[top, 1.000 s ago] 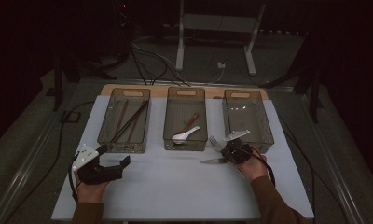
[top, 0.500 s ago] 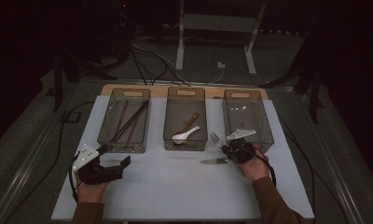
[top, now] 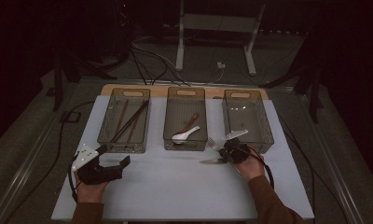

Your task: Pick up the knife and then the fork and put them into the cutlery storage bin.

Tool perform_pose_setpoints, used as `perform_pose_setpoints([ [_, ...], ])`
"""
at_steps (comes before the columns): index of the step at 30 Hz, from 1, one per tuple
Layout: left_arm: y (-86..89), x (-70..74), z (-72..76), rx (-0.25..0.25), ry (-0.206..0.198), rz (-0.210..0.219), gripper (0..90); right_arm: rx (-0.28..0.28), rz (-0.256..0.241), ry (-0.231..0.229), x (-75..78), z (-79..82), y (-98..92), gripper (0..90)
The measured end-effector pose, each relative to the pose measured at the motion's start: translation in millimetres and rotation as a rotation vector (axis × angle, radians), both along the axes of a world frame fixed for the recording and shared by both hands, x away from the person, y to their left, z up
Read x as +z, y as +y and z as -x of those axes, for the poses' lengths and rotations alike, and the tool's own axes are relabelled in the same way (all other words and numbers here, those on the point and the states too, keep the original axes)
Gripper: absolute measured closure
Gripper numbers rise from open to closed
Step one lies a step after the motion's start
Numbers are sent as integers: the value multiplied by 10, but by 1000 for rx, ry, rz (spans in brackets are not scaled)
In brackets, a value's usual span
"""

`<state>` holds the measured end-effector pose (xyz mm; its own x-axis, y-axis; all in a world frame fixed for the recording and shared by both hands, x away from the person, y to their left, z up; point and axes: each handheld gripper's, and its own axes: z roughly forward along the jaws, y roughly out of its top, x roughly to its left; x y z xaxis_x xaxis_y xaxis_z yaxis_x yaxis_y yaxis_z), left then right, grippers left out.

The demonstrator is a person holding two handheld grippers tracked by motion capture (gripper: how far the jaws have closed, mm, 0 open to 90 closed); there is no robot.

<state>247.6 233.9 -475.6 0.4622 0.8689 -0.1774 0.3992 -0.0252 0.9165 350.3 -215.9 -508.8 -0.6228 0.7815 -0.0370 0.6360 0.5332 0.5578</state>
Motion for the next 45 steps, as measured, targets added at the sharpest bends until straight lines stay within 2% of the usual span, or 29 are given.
perform_pose_setpoints([
  [6, -10, -1, -2, -2, 1, -1, 6, 2, 26, 33, 15, 2, -16, 844],
  [12, -11, -1, -1, -1, 1, -1, 6, -35, 26, 63, 24, -5, -24, 800],
  [20, -17, 1, -1, -1, -1, -1, 6, -26, 90, 49, 36, 12, 73, 866],
  [23, -9, -4, -3, 0, 2, -1, 6, -25, 65, 51, 35, 8, 40, 868],
  [27, 3, -9, -8, 5, 3, 5, 6, -24, 35, 13, 33, 36, 27, 869],
  [34, -1, -7, -6, 2, 2, 2, 6, -27, -7, -52, 132, 85, 23, 869],
  [45, -4, -5, -5, 1, 1, 0, 6, -55, -67, -126, 255, 133, -53, 871],
])
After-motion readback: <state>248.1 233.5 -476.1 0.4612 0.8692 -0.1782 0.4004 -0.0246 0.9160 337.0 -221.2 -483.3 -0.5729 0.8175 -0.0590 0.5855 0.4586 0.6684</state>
